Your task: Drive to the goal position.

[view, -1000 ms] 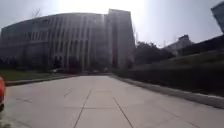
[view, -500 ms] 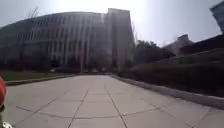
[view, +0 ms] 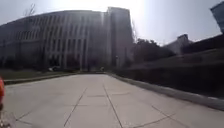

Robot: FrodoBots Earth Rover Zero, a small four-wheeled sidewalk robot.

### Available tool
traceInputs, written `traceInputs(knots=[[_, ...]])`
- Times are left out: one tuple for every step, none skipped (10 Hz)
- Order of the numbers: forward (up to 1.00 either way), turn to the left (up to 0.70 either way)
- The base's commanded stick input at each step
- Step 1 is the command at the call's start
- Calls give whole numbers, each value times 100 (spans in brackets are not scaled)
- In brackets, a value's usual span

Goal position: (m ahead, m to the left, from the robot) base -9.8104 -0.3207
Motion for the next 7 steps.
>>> traceInputs(knots=[[70, 0], [70, 0], [70, 0], [70, 0], [70, 0], [70, 0], [70, 0]])
